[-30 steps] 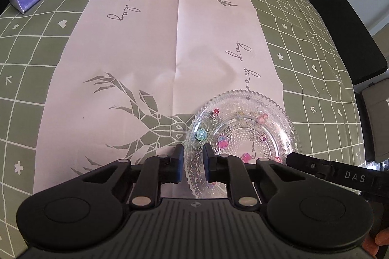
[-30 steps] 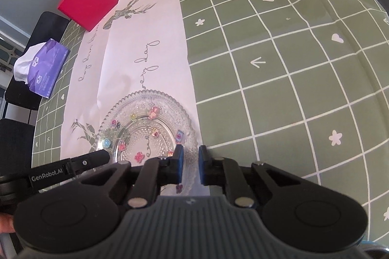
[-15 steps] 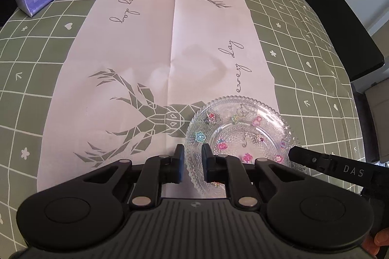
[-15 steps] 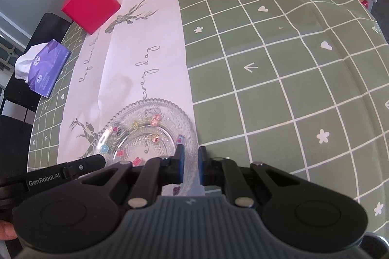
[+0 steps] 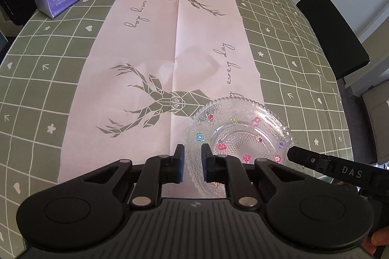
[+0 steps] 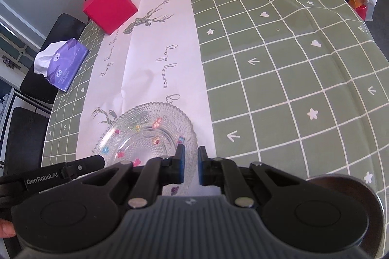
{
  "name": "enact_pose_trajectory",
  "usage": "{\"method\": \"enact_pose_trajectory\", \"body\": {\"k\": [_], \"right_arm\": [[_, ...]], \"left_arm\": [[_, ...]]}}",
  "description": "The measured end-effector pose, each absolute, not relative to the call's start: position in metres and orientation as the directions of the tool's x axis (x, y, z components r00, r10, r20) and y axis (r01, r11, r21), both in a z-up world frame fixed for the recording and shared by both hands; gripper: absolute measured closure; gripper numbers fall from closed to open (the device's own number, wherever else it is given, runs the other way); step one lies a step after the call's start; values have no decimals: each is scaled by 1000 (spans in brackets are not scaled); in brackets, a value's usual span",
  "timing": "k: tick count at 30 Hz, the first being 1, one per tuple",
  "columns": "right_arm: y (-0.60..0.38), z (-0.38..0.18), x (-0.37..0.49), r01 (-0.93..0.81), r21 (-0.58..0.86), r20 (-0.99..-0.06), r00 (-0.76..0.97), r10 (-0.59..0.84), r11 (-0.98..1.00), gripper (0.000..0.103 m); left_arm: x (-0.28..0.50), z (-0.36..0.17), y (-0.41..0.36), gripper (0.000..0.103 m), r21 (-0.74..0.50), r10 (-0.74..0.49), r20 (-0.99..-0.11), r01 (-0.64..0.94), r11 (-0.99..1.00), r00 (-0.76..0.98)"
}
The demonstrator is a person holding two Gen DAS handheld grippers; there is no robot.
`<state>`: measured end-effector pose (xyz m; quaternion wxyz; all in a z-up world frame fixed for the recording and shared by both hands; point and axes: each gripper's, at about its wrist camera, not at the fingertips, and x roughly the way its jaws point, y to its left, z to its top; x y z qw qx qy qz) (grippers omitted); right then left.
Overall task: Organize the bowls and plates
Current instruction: 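Carry the glass plate with the left gripper while the right gripper sets down the blue bowl, then carry the clear glass plate with the left gripper toward the Fruity plate stack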
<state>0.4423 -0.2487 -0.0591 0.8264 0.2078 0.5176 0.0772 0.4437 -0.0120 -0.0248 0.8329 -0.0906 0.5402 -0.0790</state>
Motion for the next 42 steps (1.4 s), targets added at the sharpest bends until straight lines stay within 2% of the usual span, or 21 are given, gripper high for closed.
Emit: {"method": "enact_pose_trajectory", "body": {"k": [23,42], "right_arm": [[-234,13,308,0,441,-762,529,374,897,95],[-206,-6,186,-62,456,-764,485,426,888,95]], "left_arm": [[302,47,13,88,-263,-253,-836,48,964,487],[173,31,47,88,-278,-237,-830,-7,960,504]]}}
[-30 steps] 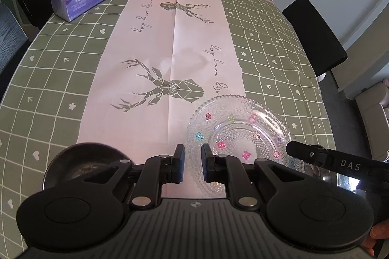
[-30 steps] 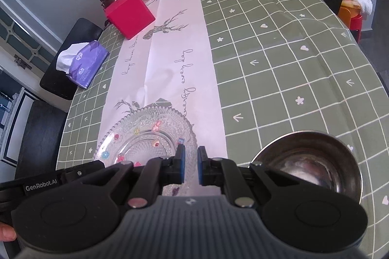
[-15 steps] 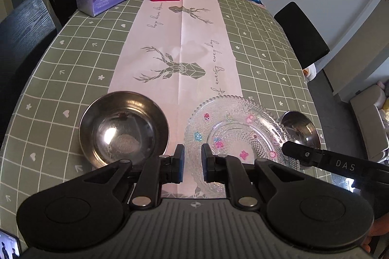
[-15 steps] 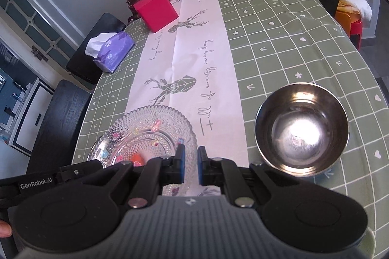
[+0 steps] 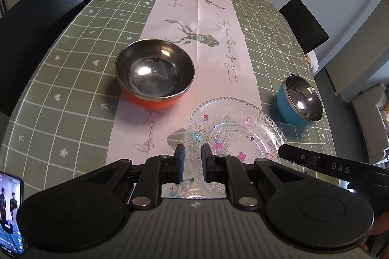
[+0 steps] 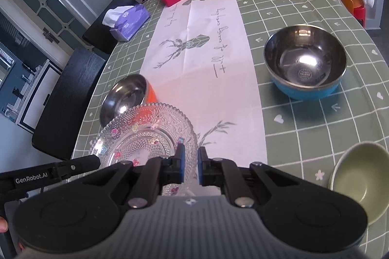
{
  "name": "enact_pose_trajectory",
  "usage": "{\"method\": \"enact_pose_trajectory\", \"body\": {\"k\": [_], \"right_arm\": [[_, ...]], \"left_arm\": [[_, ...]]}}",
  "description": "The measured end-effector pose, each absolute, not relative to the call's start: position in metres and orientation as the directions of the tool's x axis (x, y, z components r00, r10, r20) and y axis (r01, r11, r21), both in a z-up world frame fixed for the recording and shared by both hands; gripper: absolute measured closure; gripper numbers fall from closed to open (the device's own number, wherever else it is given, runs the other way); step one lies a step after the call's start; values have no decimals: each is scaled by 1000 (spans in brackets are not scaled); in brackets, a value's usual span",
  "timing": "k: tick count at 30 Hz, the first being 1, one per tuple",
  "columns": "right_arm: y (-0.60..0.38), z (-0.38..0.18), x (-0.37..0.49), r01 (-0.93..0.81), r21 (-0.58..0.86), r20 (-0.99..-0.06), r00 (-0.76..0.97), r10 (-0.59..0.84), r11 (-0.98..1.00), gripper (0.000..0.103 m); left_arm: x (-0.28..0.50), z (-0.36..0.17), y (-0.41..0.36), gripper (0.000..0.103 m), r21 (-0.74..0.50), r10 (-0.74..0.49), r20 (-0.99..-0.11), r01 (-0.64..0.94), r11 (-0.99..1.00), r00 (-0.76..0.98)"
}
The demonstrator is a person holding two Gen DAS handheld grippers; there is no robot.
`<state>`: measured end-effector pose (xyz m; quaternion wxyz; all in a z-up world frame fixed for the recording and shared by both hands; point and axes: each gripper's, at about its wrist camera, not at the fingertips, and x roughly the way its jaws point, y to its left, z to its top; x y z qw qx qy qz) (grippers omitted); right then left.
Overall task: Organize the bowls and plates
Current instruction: 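Carry the clear glass plate with the left gripper toward the Fruity plate stack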
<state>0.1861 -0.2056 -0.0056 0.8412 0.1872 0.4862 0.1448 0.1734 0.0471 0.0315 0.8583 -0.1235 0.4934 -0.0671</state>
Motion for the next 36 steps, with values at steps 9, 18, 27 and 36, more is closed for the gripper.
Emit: {"method": "enact_pose_trajectory", "body": {"k": [9,18,27,36], "right_arm": [[-193,-31,141,-103,449,-777,447,444,888,95],[-188,-66,128,-100,428,-804,410,429,898,95],[-178,-72,127,-136,365,-825,411,388,921,95],[-177,-73,126,-155,359,-826,407,390,921,94]], "left_arm": [[124,3,65,88,-327,-260,-812,-39,944,523],[107,-39,73,88,-357,-279,-817,-63,932,506],[99,-50,68,88,-305,-251,-819,-20,952,516],[97,-48,66,88,-268,-232,-821,6,963,521]]}}
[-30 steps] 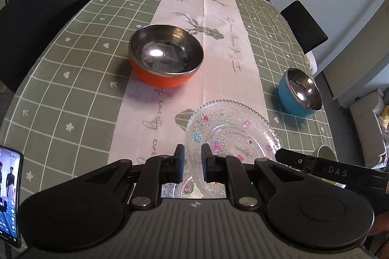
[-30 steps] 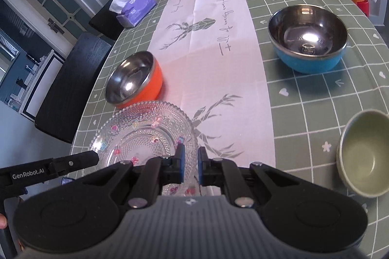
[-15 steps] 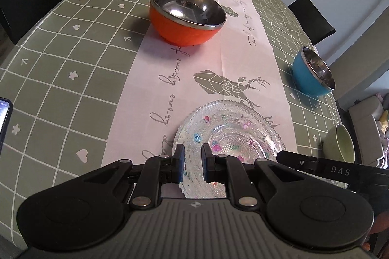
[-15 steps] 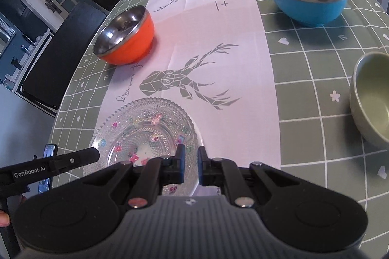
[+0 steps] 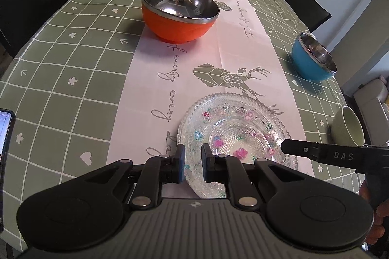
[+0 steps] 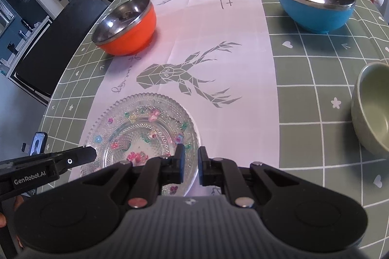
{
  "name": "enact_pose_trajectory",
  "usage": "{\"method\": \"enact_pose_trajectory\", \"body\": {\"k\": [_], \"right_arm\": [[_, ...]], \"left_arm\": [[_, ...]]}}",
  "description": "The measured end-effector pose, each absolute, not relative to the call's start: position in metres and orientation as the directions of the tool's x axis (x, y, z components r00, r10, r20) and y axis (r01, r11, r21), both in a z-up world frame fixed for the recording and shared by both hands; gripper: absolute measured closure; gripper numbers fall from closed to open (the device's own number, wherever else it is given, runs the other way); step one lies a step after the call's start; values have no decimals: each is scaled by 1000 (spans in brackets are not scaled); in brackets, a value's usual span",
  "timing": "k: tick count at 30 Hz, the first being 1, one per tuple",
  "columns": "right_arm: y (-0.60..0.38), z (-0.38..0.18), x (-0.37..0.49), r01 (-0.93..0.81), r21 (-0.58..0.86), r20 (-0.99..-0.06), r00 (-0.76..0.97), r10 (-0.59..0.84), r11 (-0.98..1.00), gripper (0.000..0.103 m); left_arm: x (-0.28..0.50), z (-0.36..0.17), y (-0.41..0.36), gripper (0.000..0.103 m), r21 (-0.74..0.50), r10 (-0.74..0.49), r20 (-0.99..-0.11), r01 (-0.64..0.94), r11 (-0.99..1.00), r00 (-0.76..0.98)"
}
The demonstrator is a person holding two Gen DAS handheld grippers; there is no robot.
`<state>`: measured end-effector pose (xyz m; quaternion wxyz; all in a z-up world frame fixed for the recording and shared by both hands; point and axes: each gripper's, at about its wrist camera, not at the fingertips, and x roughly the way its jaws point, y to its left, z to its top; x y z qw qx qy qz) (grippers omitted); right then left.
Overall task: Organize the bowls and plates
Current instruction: 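Carry the clear glass plate with the left gripper toward the Fruity plate stack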
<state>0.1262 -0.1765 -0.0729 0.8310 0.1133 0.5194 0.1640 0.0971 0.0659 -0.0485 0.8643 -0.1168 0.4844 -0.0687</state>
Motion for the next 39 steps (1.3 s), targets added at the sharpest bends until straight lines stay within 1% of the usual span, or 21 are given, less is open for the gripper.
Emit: {"method": "enact_pose_trajectory", "body": {"k": [7,11,12,13,14,16,18,20,22,27,29,30,31,32,33,36,39], "right_arm": [[-177,-74,124,-170,360,-818,415,398,917,94],[-181,-75,124,-164,392,-809,406,424,905,89],[-181,-75,123,-162,397,-808,405,428,903,87],[-182,-75,123,-161,400,-805,408,430,902,79],[-183,-74,122,-159,400,-804,412,429,903,74],[-186,-74,121,-150,407,-800,417,431,901,70],[-191,-76,120,-134,432,-793,415,446,892,69],[-196,-80,118,-111,465,-784,408,467,878,69],[-201,-86,115,-89,509,-769,400,499,856,67],[-206,-101,107,-37,599,-730,385,564,800,65],[-207,-105,104,-26,624,-713,392,582,781,66],[-207,-107,103,-24,632,-705,396,588,774,66],[-207,-107,103,-20,639,-700,399,592,769,67],[-206,-109,102,-18,644,-697,399,596,765,77],[-206,-110,102,-16,647,-695,398,599,762,77],[-206,-110,100,-30,646,-688,410,599,762,78],[-205,-109,103,-29,644,-691,409,597,765,78]], "left_arm": [[98,-50,72,88,-289,-247,-816,1,957,523],[96,-47,78,88,-317,-264,-796,-4,948,545],[96,-46,79,86,-322,-269,-792,-1,947,549],[96,-45,80,81,-325,-273,-789,2,946,550],[95,-44,80,77,-332,-280,-784,7,943,554],[93,-44,83,57,-358,-302,-768,13,934,565],[91,-47,86,51,-378,-314,-758,6,926,572],[90,-51,89,50,-398,-320,-753,-10,917,574],[88,-58,93,47,-429,-332,-746,-37,902,577],[81,-76,99,47,-518,-390,-723,-74,852,570],[80,-80,98,57,-540,-415,-713,-65,839,565],[80,-81,98,65,-542,-419,-714,-64,838,562],[79,-82,97,70,-533,-409,-717,-67,843,564],[78,-83,96,72,-527,-402,-719,-67,847,567],[77,-84,97,76,-524,-397,-719,-70,849,570],[76,-86,101,77,-545,-408,-707,-77,835,578],[78,-85,100,77,-531,-393,-712,-80,844,582]]}}
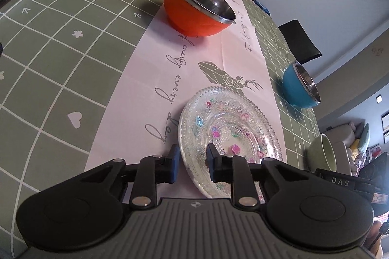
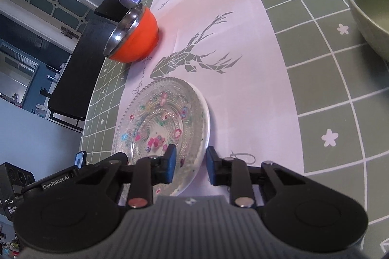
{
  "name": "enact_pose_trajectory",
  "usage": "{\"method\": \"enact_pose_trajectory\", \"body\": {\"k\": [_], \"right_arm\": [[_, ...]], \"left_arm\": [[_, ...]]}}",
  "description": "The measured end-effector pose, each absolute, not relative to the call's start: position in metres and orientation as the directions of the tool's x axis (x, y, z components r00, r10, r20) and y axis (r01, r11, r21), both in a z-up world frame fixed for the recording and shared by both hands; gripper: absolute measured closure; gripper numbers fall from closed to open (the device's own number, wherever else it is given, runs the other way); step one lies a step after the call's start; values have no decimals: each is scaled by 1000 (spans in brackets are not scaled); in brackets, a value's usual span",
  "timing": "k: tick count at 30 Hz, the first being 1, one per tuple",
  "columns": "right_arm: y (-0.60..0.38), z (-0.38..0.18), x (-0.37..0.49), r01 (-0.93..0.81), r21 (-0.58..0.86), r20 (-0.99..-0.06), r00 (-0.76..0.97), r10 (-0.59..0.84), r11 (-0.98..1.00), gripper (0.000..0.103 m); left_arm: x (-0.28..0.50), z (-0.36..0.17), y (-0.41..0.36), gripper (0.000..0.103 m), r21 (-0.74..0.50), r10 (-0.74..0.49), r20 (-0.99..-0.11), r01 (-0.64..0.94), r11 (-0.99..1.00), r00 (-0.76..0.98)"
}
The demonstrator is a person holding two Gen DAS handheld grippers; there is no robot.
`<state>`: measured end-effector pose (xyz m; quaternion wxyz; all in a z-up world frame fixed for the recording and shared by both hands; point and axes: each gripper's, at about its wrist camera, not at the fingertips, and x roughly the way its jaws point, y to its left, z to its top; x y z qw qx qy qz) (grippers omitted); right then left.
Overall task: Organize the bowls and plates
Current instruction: 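Carry the clear glass plate with the left gripper toward the Fruity plate stack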
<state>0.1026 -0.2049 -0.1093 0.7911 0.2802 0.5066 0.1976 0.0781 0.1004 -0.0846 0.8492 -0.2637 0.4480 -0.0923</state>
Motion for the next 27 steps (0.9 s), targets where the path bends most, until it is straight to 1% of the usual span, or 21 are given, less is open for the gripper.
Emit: {"method": "enact_pose_trajectory", "body": {"k": [14,22,25,26,27], "right_arm": [[-168,-110,152,-35,639,-692,411,594,768,78],[-164,-111,160,-39,644,-690,401,602,764,77],[-165,-109,161,-44,641,-691,402,601,766,75],[-165,-107,161,-49,629,-696,409,590,776,68],[-166,-104,161,-57,617,-698,422,579,785,65]], "left_arm": [[124,-83,129,78,-507,-336,-723,-133,852,604],[130,-82,132,77,-502,-334,-729,-136,854,597],[131,-81,133,76,-493,-328,-729,-130,860,601],[131,-80,133,74,-476,-313,-733,-127,870,604],[131,-78,133,69,-450,-291,-738,-122,885,609]]}}
